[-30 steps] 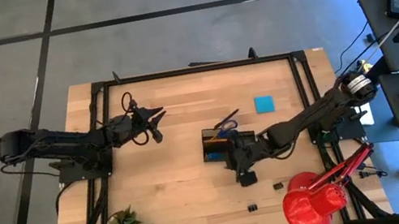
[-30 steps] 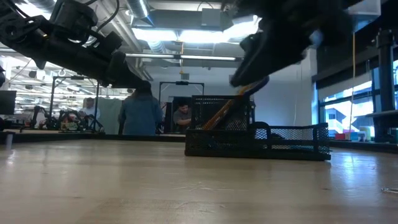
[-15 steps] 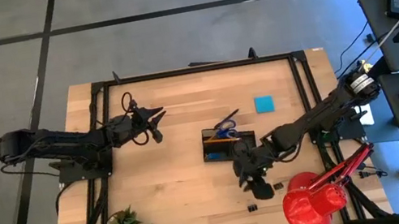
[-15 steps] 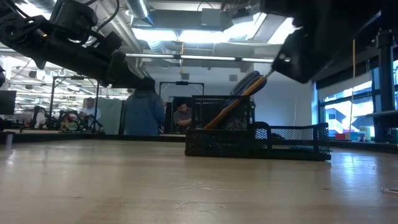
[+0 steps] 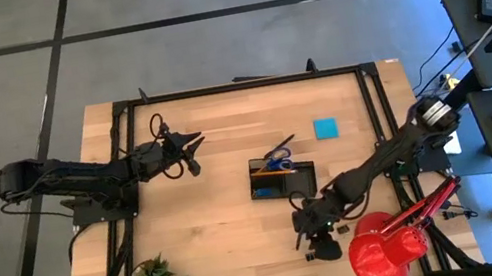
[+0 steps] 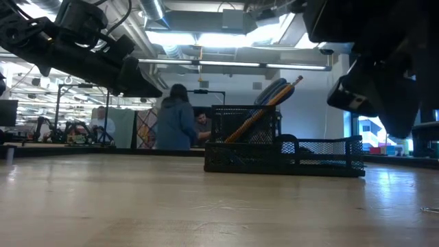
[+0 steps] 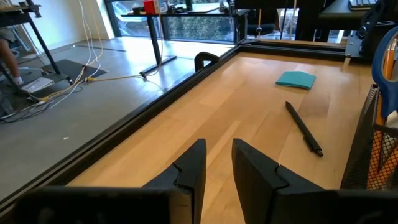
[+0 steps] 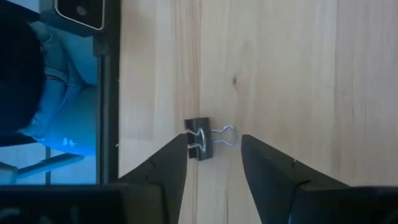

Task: Pick and place office supplies into organizer
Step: Put the left black binder clip into the black desk organizer

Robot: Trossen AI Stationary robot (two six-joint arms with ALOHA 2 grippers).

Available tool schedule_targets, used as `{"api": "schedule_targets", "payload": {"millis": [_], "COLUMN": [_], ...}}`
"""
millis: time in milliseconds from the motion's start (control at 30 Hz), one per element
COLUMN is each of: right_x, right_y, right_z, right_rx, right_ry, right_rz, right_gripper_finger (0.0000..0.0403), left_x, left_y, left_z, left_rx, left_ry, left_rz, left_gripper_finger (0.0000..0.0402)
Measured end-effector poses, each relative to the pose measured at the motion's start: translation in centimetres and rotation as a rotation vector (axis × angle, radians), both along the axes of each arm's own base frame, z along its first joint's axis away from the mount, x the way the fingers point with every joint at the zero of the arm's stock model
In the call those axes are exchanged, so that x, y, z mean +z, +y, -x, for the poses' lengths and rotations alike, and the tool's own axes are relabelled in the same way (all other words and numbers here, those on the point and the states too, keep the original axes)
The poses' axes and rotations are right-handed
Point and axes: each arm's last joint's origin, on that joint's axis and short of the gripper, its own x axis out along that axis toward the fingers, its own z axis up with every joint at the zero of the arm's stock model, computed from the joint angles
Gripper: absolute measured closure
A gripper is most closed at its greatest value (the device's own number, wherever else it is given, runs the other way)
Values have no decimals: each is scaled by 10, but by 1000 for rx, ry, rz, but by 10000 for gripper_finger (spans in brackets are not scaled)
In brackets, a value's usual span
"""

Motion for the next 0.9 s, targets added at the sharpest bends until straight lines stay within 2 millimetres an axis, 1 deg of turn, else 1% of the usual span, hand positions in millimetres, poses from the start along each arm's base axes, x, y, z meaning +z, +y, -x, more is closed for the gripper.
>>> {"api": "schedule_targets", "payload": {"millis": [267, 367, 700, 900], "right_x": [-12, -17, -17, -17], "right_y": [4, 5, 13, 13], "right_z": [-6, -6, -3, -3], "right_rx": [7, 1, 4, 4], "right_ry": [2, 36, 39, 27], "right_rz": [-21, -43, -46, -29], "right_gripper_finger": [249, 249, 249, 249], "left_x": [0, 0, 0, 0], "left_y": [0, 0, 0, 0], "left_z": [0, 0, 0, 0], "left_rx": [0, 0, 0, 0], "left_ry": [0, 0, -1, -1], "left_rz": [0, 0, 0, 0], "left_gripper_finger": [329, 329, 329, 329]}}
